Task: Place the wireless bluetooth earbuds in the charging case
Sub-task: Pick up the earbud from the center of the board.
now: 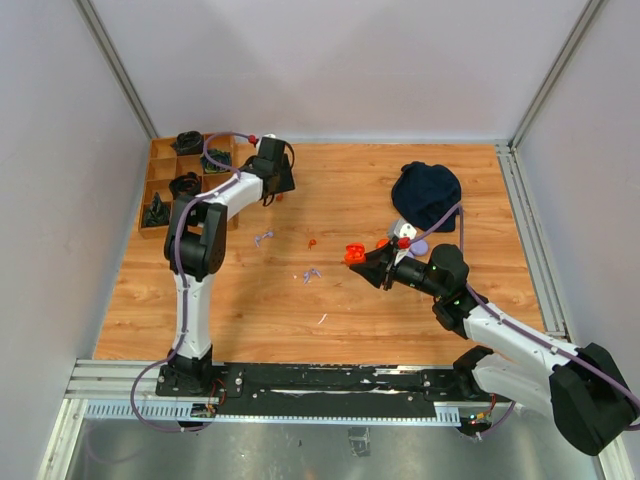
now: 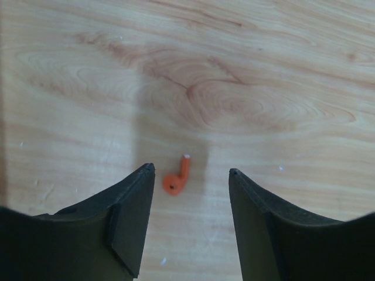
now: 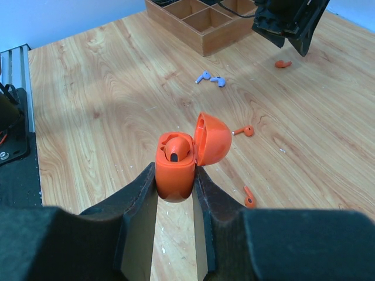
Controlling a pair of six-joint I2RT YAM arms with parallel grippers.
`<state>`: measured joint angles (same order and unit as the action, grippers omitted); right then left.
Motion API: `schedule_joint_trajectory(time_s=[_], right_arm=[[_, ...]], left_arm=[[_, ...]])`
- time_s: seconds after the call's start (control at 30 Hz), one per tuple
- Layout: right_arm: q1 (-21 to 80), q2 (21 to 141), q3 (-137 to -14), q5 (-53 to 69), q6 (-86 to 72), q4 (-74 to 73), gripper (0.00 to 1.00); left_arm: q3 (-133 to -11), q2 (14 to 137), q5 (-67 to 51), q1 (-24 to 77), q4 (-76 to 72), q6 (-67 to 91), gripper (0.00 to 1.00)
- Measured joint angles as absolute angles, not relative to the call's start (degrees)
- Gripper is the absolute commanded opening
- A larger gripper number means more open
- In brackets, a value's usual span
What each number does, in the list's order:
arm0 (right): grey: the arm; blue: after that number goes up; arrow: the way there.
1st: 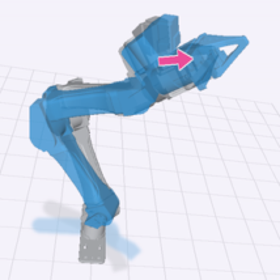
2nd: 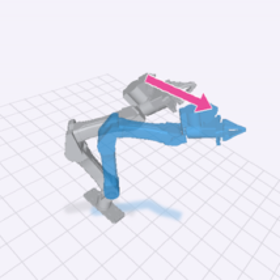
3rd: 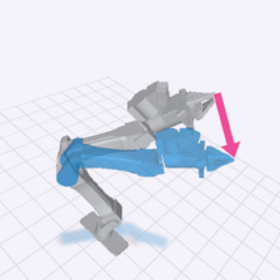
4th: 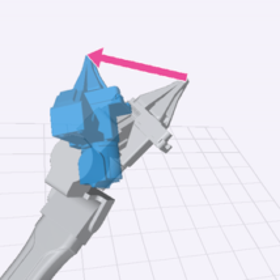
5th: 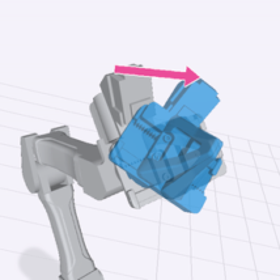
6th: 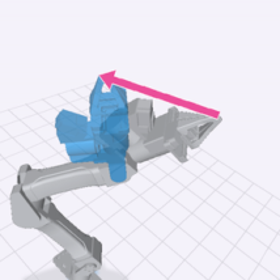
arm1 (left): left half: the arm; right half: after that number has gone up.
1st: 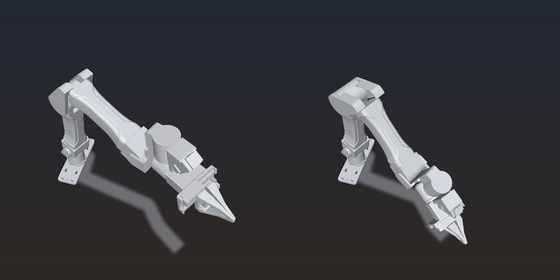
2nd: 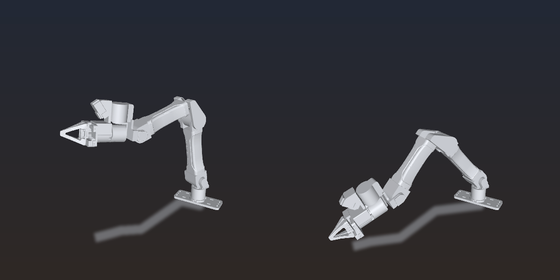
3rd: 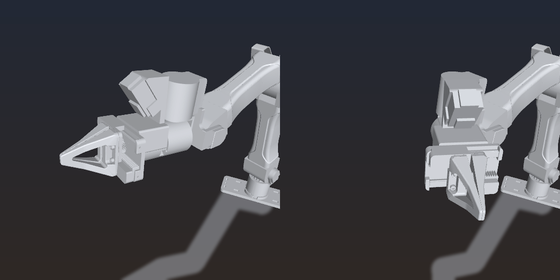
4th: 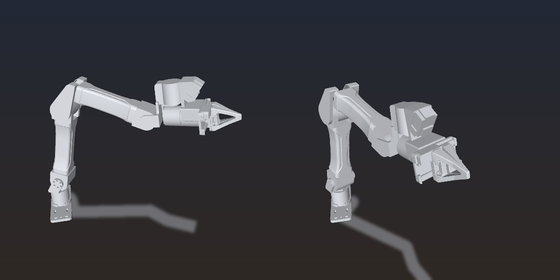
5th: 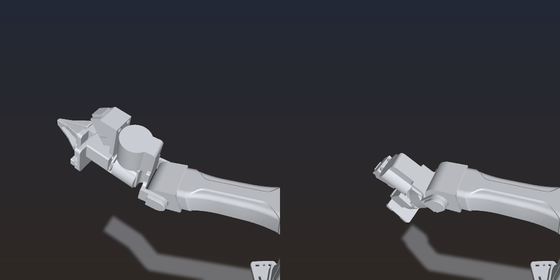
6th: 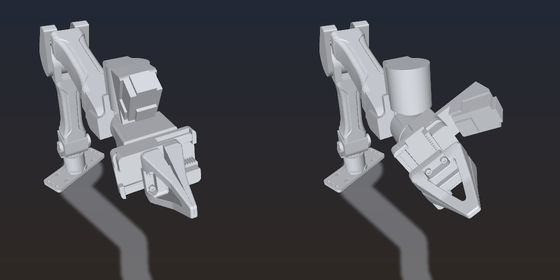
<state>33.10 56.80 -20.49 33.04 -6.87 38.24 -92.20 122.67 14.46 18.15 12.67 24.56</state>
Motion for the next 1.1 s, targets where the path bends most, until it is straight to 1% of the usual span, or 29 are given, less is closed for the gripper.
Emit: schedule_joint_trajectory(time_s=[0.27, 0.47, 0.67, 0.77, 1.1], right_arm=[[33.10, 56.80, -20.32, 32.93, -6.52, 38.22, 0.05], [33.10, 56.80, -20.32, 32.93, -6.26, 38.22, 0.05], [33.10, 56.71, -20.29, 32.88, -6.13, 38.13, 0.05], [33.10, 56.10, -20.29, 32.84, -6.09, 37.60, 0.05], [33.10, 54.52, -20.29, 32.82, -6.02, 36.84, 0.05]], left_arm=[[-99.63, 129.54, 13.02, 17.54, 15.66, 21.21, 0.45], [-101.36, 131.44, 11.44, 17.43, 17.32, 19.33, 0.43], [-101.30, 131.33, 8.58, 17.34, 17.82, 17.19, 0.35], [-99.77, 130.21, 6.22, 17.32, 17.93, 15.77, 0.35], [-89.14, 122.87, 0.62, 17.45, 18.76, 12.34, 0.34]])
